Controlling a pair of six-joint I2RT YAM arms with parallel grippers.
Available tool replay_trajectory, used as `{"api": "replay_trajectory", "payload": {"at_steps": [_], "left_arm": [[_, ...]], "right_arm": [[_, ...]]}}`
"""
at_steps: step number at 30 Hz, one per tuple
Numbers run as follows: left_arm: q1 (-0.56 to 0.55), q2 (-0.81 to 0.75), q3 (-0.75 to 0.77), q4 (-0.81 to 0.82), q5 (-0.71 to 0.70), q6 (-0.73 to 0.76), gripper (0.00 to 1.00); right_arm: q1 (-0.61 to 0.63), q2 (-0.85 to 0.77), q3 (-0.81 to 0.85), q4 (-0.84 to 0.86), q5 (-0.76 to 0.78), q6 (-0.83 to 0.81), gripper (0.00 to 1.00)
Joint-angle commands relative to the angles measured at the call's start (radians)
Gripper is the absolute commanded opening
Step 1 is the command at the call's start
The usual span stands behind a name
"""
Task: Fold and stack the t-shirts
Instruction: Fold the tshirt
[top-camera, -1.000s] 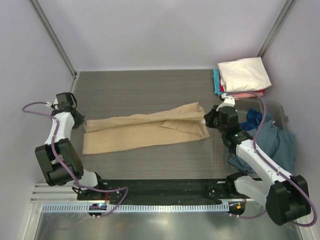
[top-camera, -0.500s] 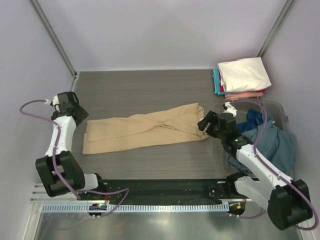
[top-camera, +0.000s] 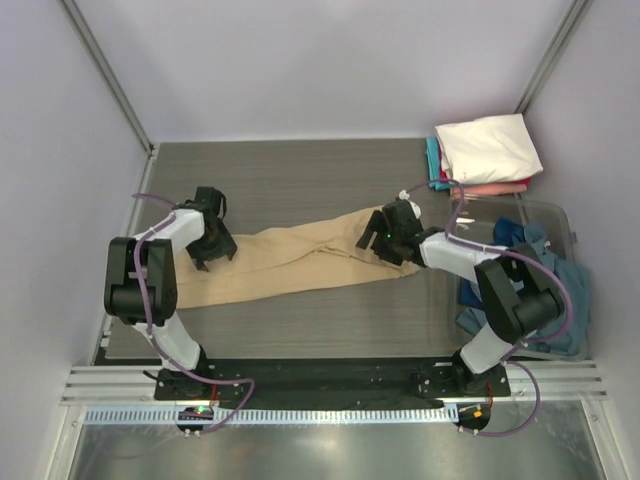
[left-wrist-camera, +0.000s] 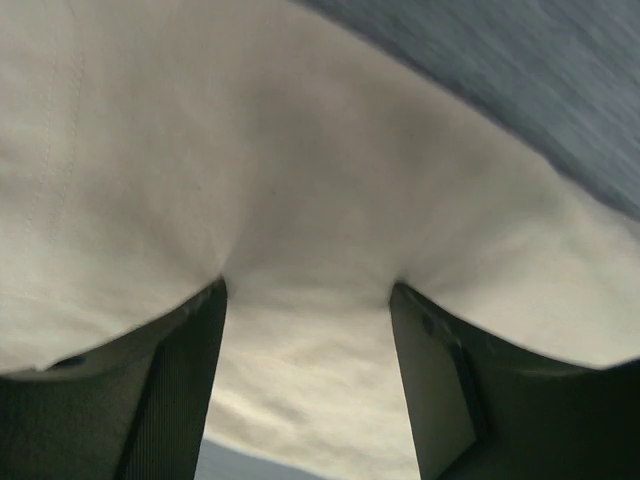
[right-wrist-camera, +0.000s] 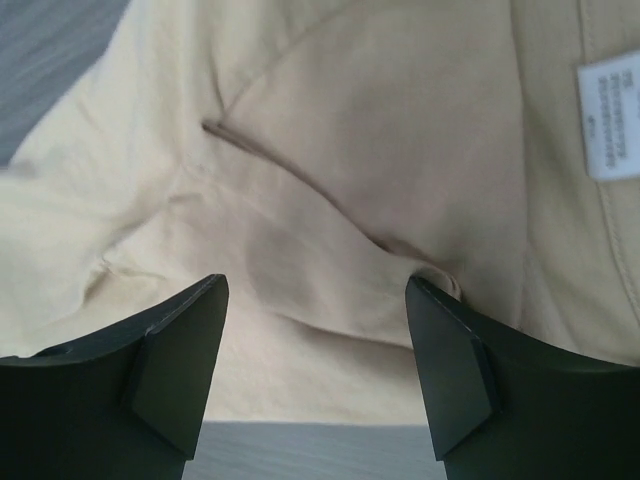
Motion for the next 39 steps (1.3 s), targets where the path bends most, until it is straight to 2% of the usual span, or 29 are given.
{"api": "replay_trajectory", "payload": {"at_steps": [1, 5, 8, 10, 11, 12, 13, 14, 15, 17, 18, 19, 20, 21, 23, 24, 26, 27, 32, 34, 37, 38, 39], "left_arm": [[0.009, 0.044, -0.047, -0.023, 0.02, -0.084, 0.68], [0.007, 0.043, -0.099, -0.008, 0.065, -0.123, 0.67], [0.007, -0.003, -0.158, 0.017, 0.132, -0.134, 0.65], [0.003, -0.041, -0.204, 0.021, 0.19, -0.142, 0.63], [-0.018, -0.087, -0.221, 0.024, 0.207, -0.151, 0.63], [-0.034, -0.11, -0.238, 0.027, 0.221, -0.171, 0.63], [-0.052, -0.13, -0.26, 0.034, 0.268, -0.188, 0.63], [-0.078, -0.155, -0.307, 0.046, 0.289, -0.214, 0.63], [-0.138, -0.19, -0.339, 0.061, 0.319, -0.24, 0.63], [-0.21, -0.219, -0.437, 0.135, 0.413, -0.359, 0.63], [-0.298, -0.233, -0.467, 0.171, 0.442, -0.408, 0.63], [-0.354, -0.256, -0.49, 0.252, 0.473, -0.526, 0.63], [-0.411, -0.265, -0.507, 0.288, 0.491, -0.579, 0.63], [-0.524, -0.271, -0.517, 0.322, 0.501, -0.635, 0.64], [-0.66, -0.268, -0.501, 0.403, 0.501, -0.757, 0.64], [-0.696, -0.259, -0.469, 0.428, 0.501, -0.781, 0.65], [-0.787, -0.204, -0.415, 0.465, 0.501, -0.809, 0.65], [-0.808, -0.184, -0.351, 0.465, 0.499, -0.809, 0.66], [-0.891, -0.029, -0.254, 0.5, 0.525, -0.815, 0.65], [-0.905, -0.041, -0.24, 0.494, 0.512, -0.815, 0.64], [-0.93, -0.121, -0.182, 0.37, 0.415, -0.739, 0.66], [-0.936, -0.136, -0.106, 0.321, 0.395, -0.71, 0.66], [-0.937, -0.161, -0.064, 0.211, 0.374, -0.681, 0.67]], "right_arm": [[-0.007, 0.127, 0.089, 0.0, 0.0, 0.022, 0.78], [-0.049, 0.308, 0.23, -0.016, -0.011, -0.018, 0.78], [-0.103, 0.499, 0.426, -0.056, -0.077, -0.047, 0.78], [-0.125, 0.592, 0.635, -0.117, -0.123, -0.061, 0.76], [-0.134, 0.694, 0.716, -0.142, -0.141, -0.082, 0.75], [-0.134, 0.742, 0.889, -0.179, -0.155, -0.099, 0.75], [-0.132, 0.802, 0.981, -0.194, -0.177, -0.118, 0.75], [-0.132, 0.908, 1.073, -0.203, -0.239, -0.142, 0.76], [-0.129, 0.972, 1.258, -0.217, -0.269, -0.15, 0.75], [-0.131, 1.081, 1.44, -0.228, -0.347, -0.149, 0.75], [-0.131, 1.19, 1.607, -0.234, -0.364, -0.136, 0.76], [-0.131, 1.23, 1.675, -0.233, -0.372, -0.129, 0.76], [-0.131, 1.273, 1.733, -0.23, -0.375, -0.121, 0.76], [-0.131, 1.316, 1.796, -0.199, -0.382, -0.112, 0.77], [-0.132, 1.321, 1.766, -0.112, -0.41, -0.101, 0.77], [-0.132, 1.317, 1.715, -0.028, -0.425, -0.095, 0.77], [-0.134, 1.311, 1.688, 0.026, -0.445, -0.096, 0.77], [-0.132, 1.314, 1.686, 0.049, -0.464, -0.096, 0.77], [-0.134, 1.317, 1.688, 0.089, -0.491, -0.129, 0.77], [-0.137, 1.311, 1.686, 0.092, -0.497, -0.139, 0.77], [-0.139, 1.301, 1.699, 0.132, -0.539, -0.15, 0.78], [-0.139, 1.292, 1.702, 0.17, -0.557, -0.141, 0.78], [-0.137, 1.288, 1.706, 0.192, -0.58, -0.133, 0.79]]}}
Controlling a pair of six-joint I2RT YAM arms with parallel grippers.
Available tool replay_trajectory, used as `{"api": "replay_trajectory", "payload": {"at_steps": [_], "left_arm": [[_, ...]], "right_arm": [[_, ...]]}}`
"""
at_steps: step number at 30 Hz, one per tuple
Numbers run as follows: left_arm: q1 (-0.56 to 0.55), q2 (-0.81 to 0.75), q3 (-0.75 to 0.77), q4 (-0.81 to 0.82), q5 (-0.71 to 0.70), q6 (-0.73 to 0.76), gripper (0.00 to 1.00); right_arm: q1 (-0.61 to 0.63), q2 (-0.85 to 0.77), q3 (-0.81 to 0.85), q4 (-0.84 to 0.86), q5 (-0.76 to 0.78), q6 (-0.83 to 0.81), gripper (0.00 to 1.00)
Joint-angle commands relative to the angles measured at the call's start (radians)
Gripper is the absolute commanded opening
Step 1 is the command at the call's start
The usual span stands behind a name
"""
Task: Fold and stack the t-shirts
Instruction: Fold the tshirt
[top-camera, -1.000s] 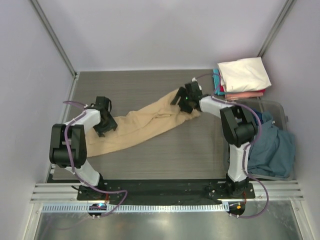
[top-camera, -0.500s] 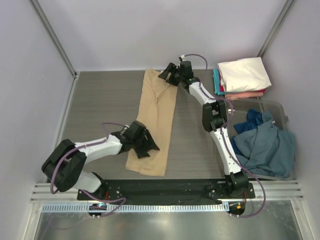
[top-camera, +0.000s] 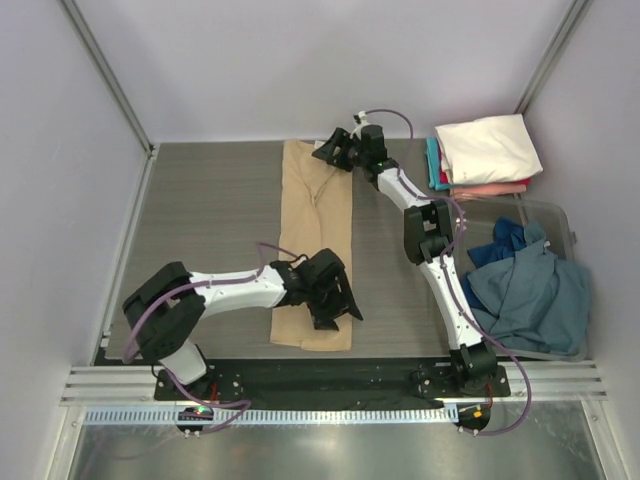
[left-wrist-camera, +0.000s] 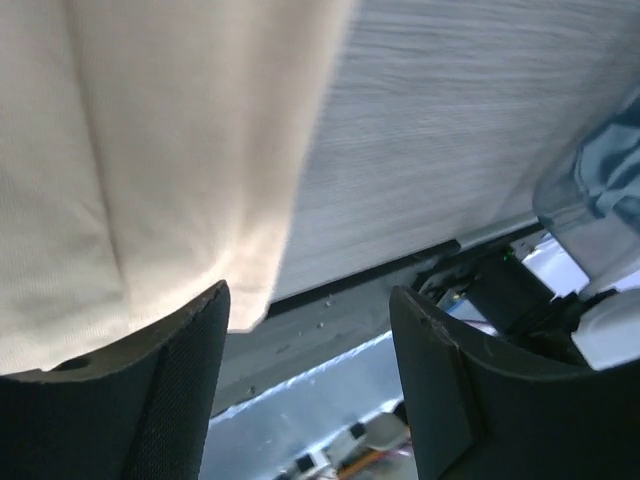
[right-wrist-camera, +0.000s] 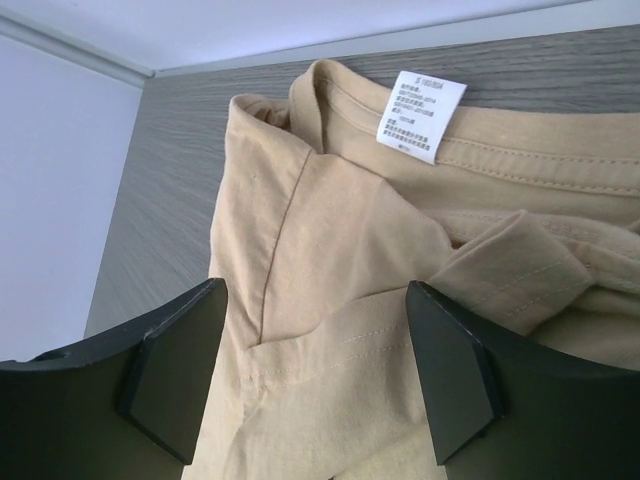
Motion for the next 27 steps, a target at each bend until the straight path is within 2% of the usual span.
{"api": "replay_trajectory", "payload": {"at_steps": [1, 2, 4, 5, 6, 9, 10, 12, 13, 14, 15, 17, 18, 20, 21, 22, 23, 25, 26, 27], "left_arm": [[-0.016, -0.103, 0.177, -0.231, -0.103, 0.145, 0.67], [-0.017, -0.115, 0.261, -0.281, -0.156, 0.172, 0.67], [-0.017, -0.182, 0.325, -0.426, -0.217, 0.248, 0.67], [-0.017, -0.213, 0.351, -0.469, -0.331, 0.276, 0.68], [-0.019, -0.241, 0.389, -0.548, -0.38, 0.294, 0.7], [-0.007, -0.366, 0.387, -0.651, -0.549, 0.356, 0.72], [0.003, -0.398, 0.374, -0.676, -0.568, 0.362, 0.72], [0.048, -0.478, 0.333, -0.722, -0.57, 0.374, 0.72], [0.061, -0.507, 0.278, -0.728, -0.568, 0.376, 0.72], [0.076, -0.57, 0.249, -0.73, -0.568, 0.376, 0.72], [0.079, -0.601, 0.218, -0.716, -0.565, 0.373, 0.71], [0.085, -0.682, 0.114, -0.692, -0.553, 0.362, 0.71], [0.087, -0.704, 0.072, -0.663, -0.544, 0.345, 0.71], [0.09, -0.742, -0.035, -0.626, -0.508, 0.33, 0.71], [0.09, -0.77, -0.064, -0.594, -0.501, 0.322, 0.71], [0.092, -0.781, -0.095, -0.577, -0.49, 0.313, 0.71], [0.092, -0.79, -0.15, -0.551, -0.478, 0.31, 0.71], [0.093, -0.808, -0.193, -0.534, -0.479, 0.295, 0.71], [0.092, -0.816, -0.23, -0.499, -0.461, 0.295, 0.71], [0.093, -0.821, -0.252, -0.485, -0.455, 0.292, 0.71]], "right_arm": [[0.006, 0.008, 0.007, 0.077, -0.092, -0.009, 0.79], [0.008, -0.003, 0.01, 0.099, -0.124, -0.01, 0.79], [0.011, -0.061, 0.004, 0.109, -0.136, -0.019, 0.8], [0.01, -0.087, -0.001, 0.112, -0.136, -0.024, 0.81], [0.01, -0.148, -0.007, 0.117, -0.127, -0.036, 0.81], [0.0, -0.262, -0.042, 0.094, -0.075, -0.05, 0.84], [-0.009, -0.353, -0.071, 0.083, -0.058, -0.059, 0.84], [-0.013, -0.481, -0.226, 0.028, 0.009, -0.087, 0.89], [-0.015, -0.624, -0.298, 0.002, 0.043, -0.131, 0.91], [-0.01, -0.697, -0.377, -0.024, 0.081, -0.146, 0.93], [-0.009, -0.768, -0.548, -0.088, 0.11, -0.159, 0.93], [0.003, -0.987, -0.727, -0.171, 0.193, -0.142, 0.93], [0.009, -1.062, -0.889, -0.207, 0.21, -0.133, 0.93], [0.043, -1.185, -1.038, -0.29, 0.285, -0.14, 0.93], [0.089, -1.315, -1.187, -0.355, 0.321, -0.136, 0.93], [0.112, -1.375, -1.267, -0.374, 0.348, -0.122, 0.92], [0.158, -1.513, -1.43, -0.388, 0.379, -0.075, 0.92], [0.196, -1.636, -1.586, -0.388, 0.382, -0.004, 0.89], [0.239, -1.734, -1.717, -0.387, 0.388, 0.063, 0.88], [0.24, -1.735, -1.772, -0.39, 0.388, 0.102, 0.87]]}}
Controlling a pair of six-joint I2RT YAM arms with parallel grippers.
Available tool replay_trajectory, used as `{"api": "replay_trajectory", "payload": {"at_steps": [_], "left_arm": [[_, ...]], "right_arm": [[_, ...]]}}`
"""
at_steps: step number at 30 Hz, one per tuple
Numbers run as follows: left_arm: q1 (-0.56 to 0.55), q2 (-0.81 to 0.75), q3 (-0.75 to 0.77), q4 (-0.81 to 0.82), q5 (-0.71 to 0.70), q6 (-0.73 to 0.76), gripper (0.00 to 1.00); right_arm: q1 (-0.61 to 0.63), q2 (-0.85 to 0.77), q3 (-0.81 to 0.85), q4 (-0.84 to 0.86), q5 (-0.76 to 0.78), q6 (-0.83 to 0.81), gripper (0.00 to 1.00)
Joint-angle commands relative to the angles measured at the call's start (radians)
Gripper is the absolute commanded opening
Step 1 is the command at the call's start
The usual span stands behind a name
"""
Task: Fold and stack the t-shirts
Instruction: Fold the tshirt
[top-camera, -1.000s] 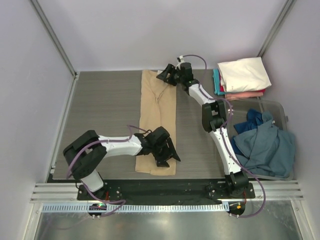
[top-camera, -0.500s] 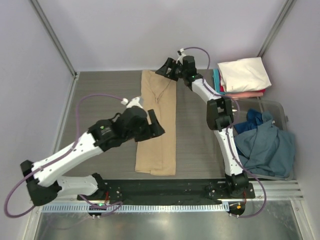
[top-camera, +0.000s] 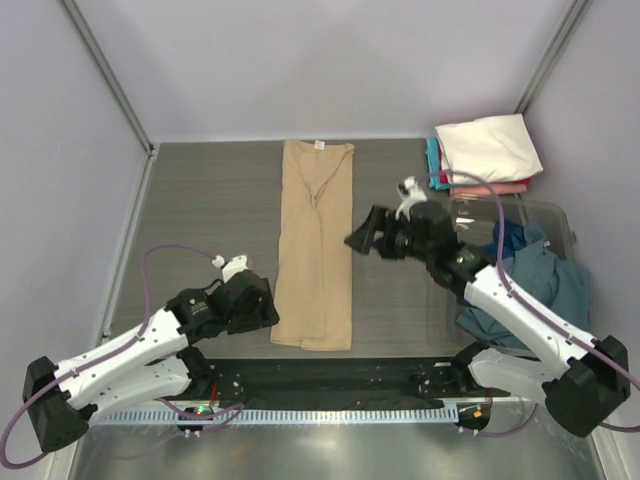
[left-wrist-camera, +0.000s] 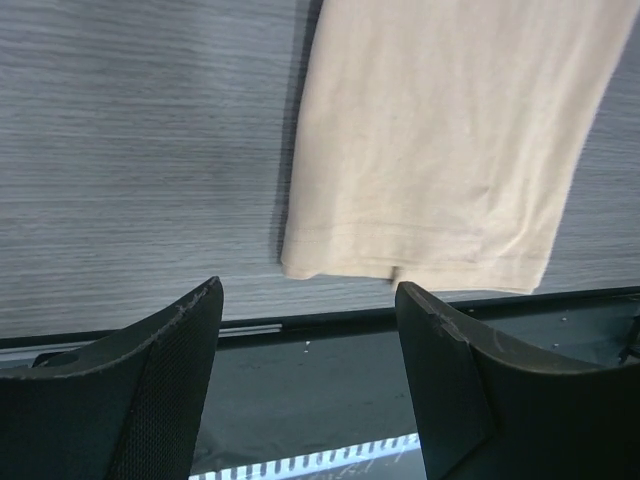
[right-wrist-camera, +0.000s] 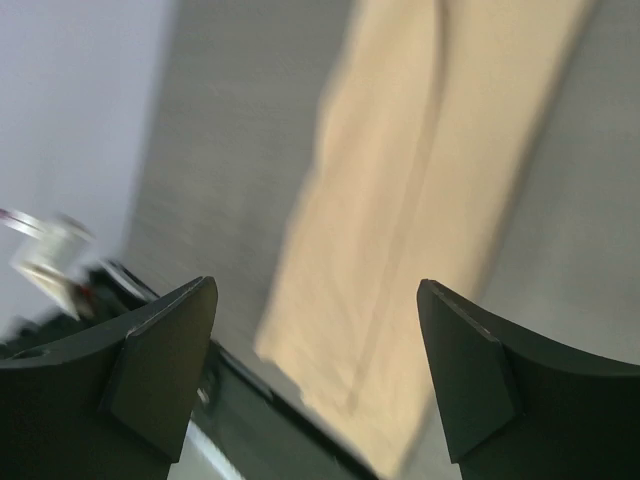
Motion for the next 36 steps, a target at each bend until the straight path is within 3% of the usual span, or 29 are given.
{"api": "replay_trajectory", "payload": {"at_steps": [1, 7, 13, 17, 24, 28, 36], "left_arm": [[0.004, -0.038, -0.057, 0.124, 0.03, -0.026, 0.71], [0.005, -0.049, -0.168, 0.198, 0.05, -0.041, 0.71], [0.004, -0.026, -0.229, 0.233, 0.066, -0.069, 0.68], [0.005, -0.028, -0.266, 0.264, 0.075, -0.079, 0.67], [0.004, -0.02, -0.312, 0.313, 0.113, -0.101, 0.64], [0.005, -0.009, -0.332, 0.344, 0.119, -0.104, 0.63], [0.004, -0.006, -0.364, 0.39, 0.145, -0.126, 0.53]], "right_arm": [[0.073, -0.11, -0.266, -0.152, 0.085, 0.174, 0.85], [0.287, -0.258, -0.495, -0.137, 0.131, 0.379, 0.73], [0.404, -0.23, -0.594, -0.011, 0.166, 0.47, 0.63], [0.483, -0.12, -0.588, 0.06, 0.209, 0.497, 0.61], [0.515, -0.043, -0.607, 0.136, 0.235, 0.522, 0.51], [0.516, -0.048, -0.619, 0.141, 0.244, 0.527, 0.41], [0.538, -0.02, -0.654, 0.202, 0.229, 0.551, 0.36]]}}
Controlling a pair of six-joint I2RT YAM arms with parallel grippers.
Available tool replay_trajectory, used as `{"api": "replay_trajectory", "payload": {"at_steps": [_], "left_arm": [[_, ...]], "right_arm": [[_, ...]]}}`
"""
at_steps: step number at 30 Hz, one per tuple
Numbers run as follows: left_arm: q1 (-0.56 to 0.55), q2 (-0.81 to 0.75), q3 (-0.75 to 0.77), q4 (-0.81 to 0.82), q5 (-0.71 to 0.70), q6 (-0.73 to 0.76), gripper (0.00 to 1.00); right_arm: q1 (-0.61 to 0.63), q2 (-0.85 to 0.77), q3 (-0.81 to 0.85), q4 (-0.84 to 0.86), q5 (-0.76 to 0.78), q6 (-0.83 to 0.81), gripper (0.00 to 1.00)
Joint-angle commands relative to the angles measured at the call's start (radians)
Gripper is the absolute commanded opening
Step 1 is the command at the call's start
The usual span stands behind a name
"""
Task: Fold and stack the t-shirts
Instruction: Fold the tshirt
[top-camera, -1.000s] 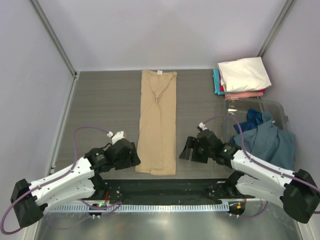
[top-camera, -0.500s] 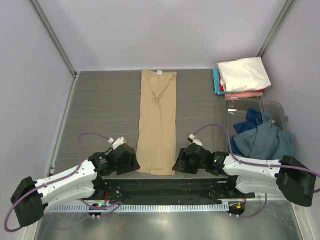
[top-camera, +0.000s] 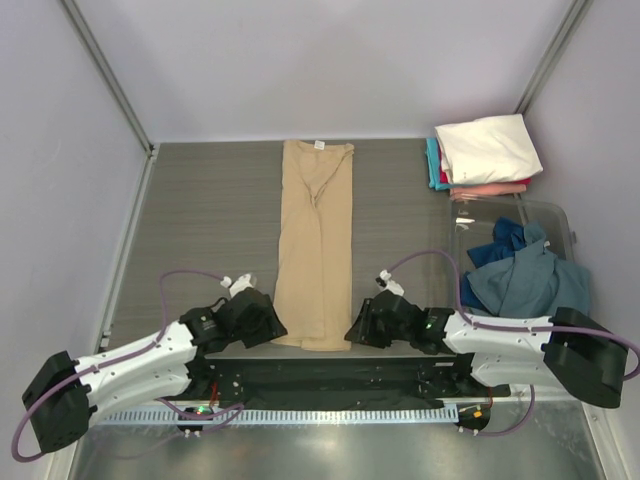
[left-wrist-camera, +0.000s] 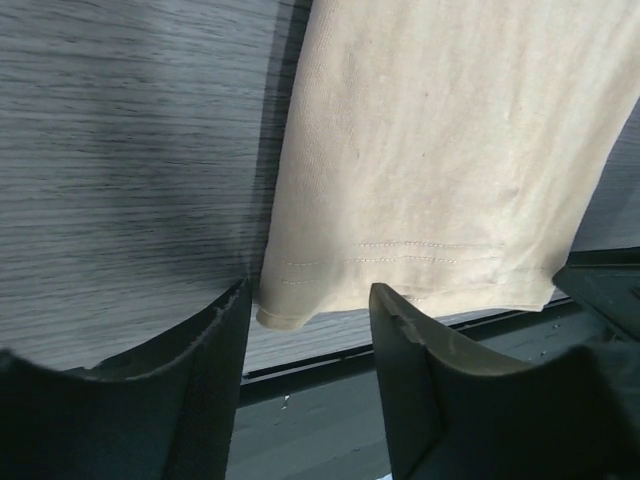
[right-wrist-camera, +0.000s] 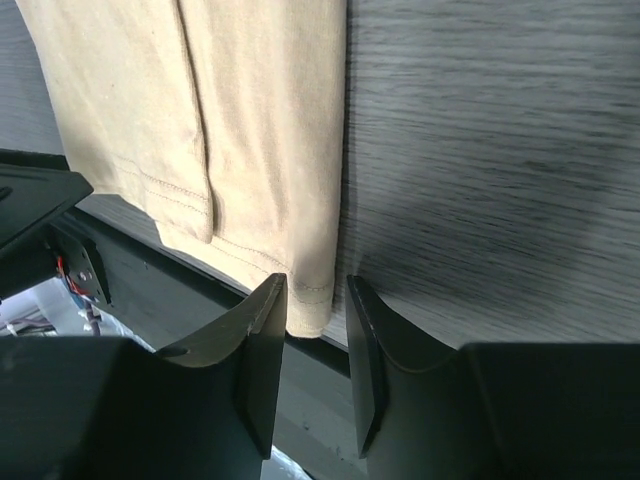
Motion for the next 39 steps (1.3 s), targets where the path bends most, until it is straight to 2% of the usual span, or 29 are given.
{"api": "replay_trajectory", "payload": {"at_steps": [1, 4, 5, 6, 7, 9, 10, 11, 12, 18, 21, 24, 28, 33, 35, 39], "left_arm": [[0.003, 0.002, -0.036, 0.006, 0.013, -0.016, 0.5], [0.003, 0.003, -0.05, 0.024, 0.013, -0.021, 0.37], [0.003, 0.008, -0.053, 0.036, 0.016, -0.022, 0.29], [0.003, 0.013, -0.056, 0.044, 0.018, -0.024, 0.26], [0.003, 0.017, -0.056, 0.05, 0.019, -0.024, 0.25], [0.003, 0.022, -0.055, 0.056, 0.019, -0.025, 0.1], [0.003, 0.022, -0.053, 0.055, 0.022, -0.025, 0.03], [0.002, 0.02, -0.049, 0.052, 0.033, -0.027, 0.0], [-0.001, 0.014, -0.041, 0.047, 0.036, -0.034, 0.0], [-0.104, -0.046, 0.058, -0.095, 0.001, -0.126, 0.0], [-0.135, -0.033, 0.175, -0.199, -0.042, -0.111, 0.0], [-0.135, 0.006, 0.327, -0.313, -0.106, -0.053, 0.0], [-0.098, 0.097, 0.52, -0.427, -0.225, 0.048, 0.01], [0.09, 0.244, 0.66, -0.375, -0.144, 0.217, 0.0], [0.181, 0.298, 0.712, -0.344, -0.092, 0.297, 0.0], [0.281, 0.446, 0.815, -0.304, -0.032, 0.393, 0.0]], "right_arm": [[0.018, 0.018, -0.023, 0.038, 0.028, 0.022, 0.36], [0.025, 0.015, -0.035, 0.071, 0.029, 0.028, 0.29], [0.026, 0.011, -0.039, 0.077, 0.031, 0.031, 0.27], [0.026, 0.002, -0.044, 0.082, 0.031, 0.03, 0.25], [0.028, -0.002, -0.047, 0.087, 0.032, 0.033, 0.2], [0.029, -0.018, -0.061, 0.1, 0.031, 0.036, 0.15], [0.029, -0.025, -0.064, 0.099, 0.031, 0.037, 0.09], [0.029, -0.039, -0.066, 0.07, 0.034, 0.039, 0.05], [0.031, -0.054, -0.064, 0.05, 0.047, 0.039, 0.02], [0.041, -0.286, -0.015, -0.263, 0.119, 0.056, 0.01], [0.044, -0.369, 0.045, -0.364, 0.142, 0.047, 0.01], [0.043, -0.377, 0.149, -0.429, 0.21, 0.001, 0.01], [-0.003, -0.244, 0.321, -0.492, 0.302, -0.14, 0.01], [-0.249, -0.047, 0.522, -0.476, 0.224, -0.39, 0.01], [-0.313, 0.013, 0.609, -0.461, 0.193, -0.493, 0.01], [-0.422, 0.189, 0.752, -0.447, 0.12, -0.608, 0.01]]}}
